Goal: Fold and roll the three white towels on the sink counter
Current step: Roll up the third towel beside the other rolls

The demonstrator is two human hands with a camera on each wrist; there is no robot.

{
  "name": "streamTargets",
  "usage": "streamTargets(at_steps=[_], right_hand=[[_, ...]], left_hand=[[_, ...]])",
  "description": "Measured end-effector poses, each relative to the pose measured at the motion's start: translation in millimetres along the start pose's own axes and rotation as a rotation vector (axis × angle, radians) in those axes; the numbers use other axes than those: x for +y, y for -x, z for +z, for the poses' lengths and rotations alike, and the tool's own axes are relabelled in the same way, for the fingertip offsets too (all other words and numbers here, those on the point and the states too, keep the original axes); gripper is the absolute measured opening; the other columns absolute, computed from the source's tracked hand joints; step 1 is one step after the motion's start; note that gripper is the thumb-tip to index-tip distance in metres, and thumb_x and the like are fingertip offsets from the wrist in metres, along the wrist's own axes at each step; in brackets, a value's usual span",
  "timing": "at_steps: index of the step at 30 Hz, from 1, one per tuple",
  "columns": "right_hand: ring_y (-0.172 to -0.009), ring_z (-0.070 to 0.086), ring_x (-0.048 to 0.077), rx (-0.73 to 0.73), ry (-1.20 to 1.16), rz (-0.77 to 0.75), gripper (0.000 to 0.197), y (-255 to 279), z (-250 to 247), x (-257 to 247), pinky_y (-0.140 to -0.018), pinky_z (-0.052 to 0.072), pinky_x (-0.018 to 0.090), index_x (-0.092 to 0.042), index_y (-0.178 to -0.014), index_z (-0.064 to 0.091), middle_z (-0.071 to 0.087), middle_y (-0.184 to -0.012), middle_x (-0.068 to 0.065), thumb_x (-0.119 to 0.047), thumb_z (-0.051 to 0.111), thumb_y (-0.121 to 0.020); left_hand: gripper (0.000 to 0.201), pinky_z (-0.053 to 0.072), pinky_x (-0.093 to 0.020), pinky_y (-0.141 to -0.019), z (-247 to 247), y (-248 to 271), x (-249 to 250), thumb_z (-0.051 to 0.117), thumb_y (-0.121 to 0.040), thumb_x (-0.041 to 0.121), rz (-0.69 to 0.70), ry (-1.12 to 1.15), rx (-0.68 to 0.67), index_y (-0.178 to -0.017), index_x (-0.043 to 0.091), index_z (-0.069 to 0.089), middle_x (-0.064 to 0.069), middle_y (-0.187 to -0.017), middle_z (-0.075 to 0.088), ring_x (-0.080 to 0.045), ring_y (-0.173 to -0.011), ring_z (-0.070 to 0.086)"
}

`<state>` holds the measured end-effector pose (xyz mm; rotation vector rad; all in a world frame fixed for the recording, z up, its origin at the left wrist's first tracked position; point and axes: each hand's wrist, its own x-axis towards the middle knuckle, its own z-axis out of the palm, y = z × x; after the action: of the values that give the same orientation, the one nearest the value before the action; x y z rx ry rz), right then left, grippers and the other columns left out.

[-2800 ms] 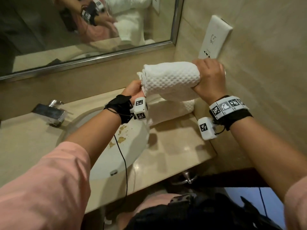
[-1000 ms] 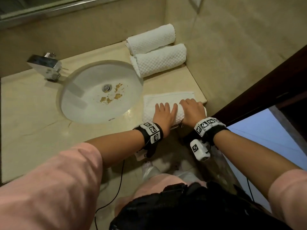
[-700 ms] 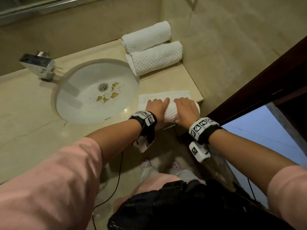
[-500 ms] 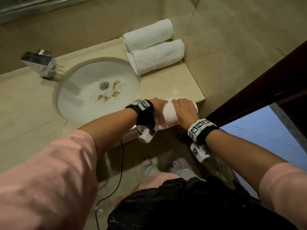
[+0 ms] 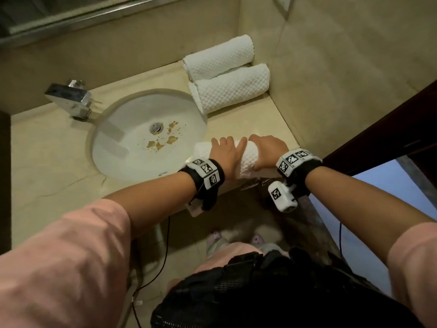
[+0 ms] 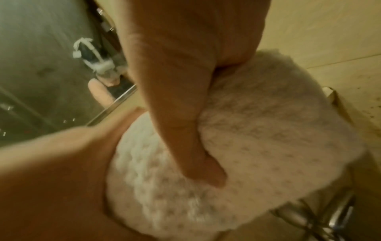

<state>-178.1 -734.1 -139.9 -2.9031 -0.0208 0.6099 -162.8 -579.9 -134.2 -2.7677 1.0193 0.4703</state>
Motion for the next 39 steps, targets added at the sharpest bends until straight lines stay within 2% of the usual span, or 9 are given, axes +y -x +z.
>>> streamTargets(at_steps=[4,7,11,15,19,22,26,34,39], right_hand=[[-0.095,0.061,0.024,-0.079,-0.028,0.004,0.078,-5,-15,0,-0.073,0.049,0.031,-0.022,-0.122,0.047,0.064,-0.107,0.001,-0.039,0.084,-0.055],[-0.097,0.058,0.022,0.079,0.025,-0.016,0.086,0,-7,-6,-0.079,0.051,0.036,-0.023,-0.12,0.047,0.061,-0.109,0.0,-0.049,0.086,-0.048],[-0.104,0.053,0.026,0.269,0.172,-0.127,0.113,10,8,-7,-0.09,0.044,0.037,-0.013,-0.137,0.038,0.055,-0.118,0.008,-0.051,0.088,-0.043],[-0.092,0.057,0.028,0.317,0.253,-0.141,0.092,11,8,-10,-0.081,0.047,0.037,-0.007,-0.125,0.048,0.06,-0.105,0.011,-0.036,0.089,-0.048],[-0.096,0.057,0.025,0.217,0.23,-0.045,0.072,11,-5,-19,-0.076,0.044,0.033,-0.015,-0.119,0.046,0.061,-0.105,0.005,-0.039,0.083,-0.061],[-0.092,0.06,0.024,0.16,0.146,-0.012,0.068,8,-16,-16,-0.07,0.044,0.032,-0.02,-0.116,0.047,0.063,-0.101,0.002,-0.042,0.081,-0.061],[-0.091,0.062,0.025,0.022,0.009,0.019,0.072,4,-31,-6,-0.067,0.045,0.031,-0.025,-0.12,0.047,0.065,-0.102,0.0,-0.04,0.08,-0.058],[-0.094,0.061,0.021,-0.153,-0.206,0.059,0.064,-1,-47,3,-0.082,0.053,0.037,-0.023,-0.111,0.053,0.064,-0.104,-0.001,-0.034,0.084,-0.056],[-0.094,0.063,0.019,-0.229,-0.359,0.065,0.059,2,-49,9,-0.082,0.054,0.034,-0.02,-0.109,0.054,0.066,-0.102,-0.001,-0.022,0.084,-0.058]], left_hand=[[0.074,0.037,-0.035,-0.069,-3,-7,-12,0.07,-0.072,0.027,0.029,0.063,0.093,-0.134,0.017,0.031,-0.011,-0.098,0.058,-0.028,-0.086,0.053],[0.078,0.046,-0.034,-0.063,-17,-15,-26,0.081,-0.06,0.031,0.039,0.167,0.002,-0.123,0.021,0.036,-0.006,-0.092,0.061,-0.026,-0.08,0.057],[0.078,0.046,-0.032,-0.069,-30,-28,-43,0.084,-0.054,0.036,0.05,0.346,-0.19,-0.118,0.029,0.04,0.004,-0.097,0.059,-0.019,-0.086,0.057],[0.072,0.05,-0.032,-0.087,-40,-35,-46,0.087,-0.058,0.03,0.091,0.403,-0.325,-0.119,0.02,0.051,0.001,-0.108,0.063,-0.019,-0.1,0.06],[0.073,0.043,-0.028,-0.084,-46,-31,-50,0.087,-0.063,0.029,0.13,0.412,-0.401,-0.123,0.02,0.047,0.003,-0.109,0.058,-0.018,-0.103,0.054],[0.085,0.049,-0.035,-0.086,-43,-23,-46,0.086,-0.058,0.044,0.082,0.294,-0.302,-0.126,0.024,0.04,0.002,-0.113,0.058,-0.02,-0.102,0.056],[0.1,0.047,-0.038,-0.077,-26,-7,-43,0.084,-0.052,0.057,0.092,0.041,0.005,-0.13,0.02,0.034,-0.007,-0.111,0.055,-0.027,-0.092,0.058],[0.097,0.042,-0.042,-0.081,-18,3,-35,0.079,-0.063,0.023,0.146,-0.159,0.221,-0.142,0.015,0.023,-0.015,-0.109,0.053,-0.03,-0.09,0.052],[0.074,0.039,-0.038,-0.069,-16,-5,-39,0.069,-0.064,0.019,0.203,-0.094,0.313,-0.128,0.019,0.031,-0.01,-0.087,0.055,-0.026,-0.072,0.05]])
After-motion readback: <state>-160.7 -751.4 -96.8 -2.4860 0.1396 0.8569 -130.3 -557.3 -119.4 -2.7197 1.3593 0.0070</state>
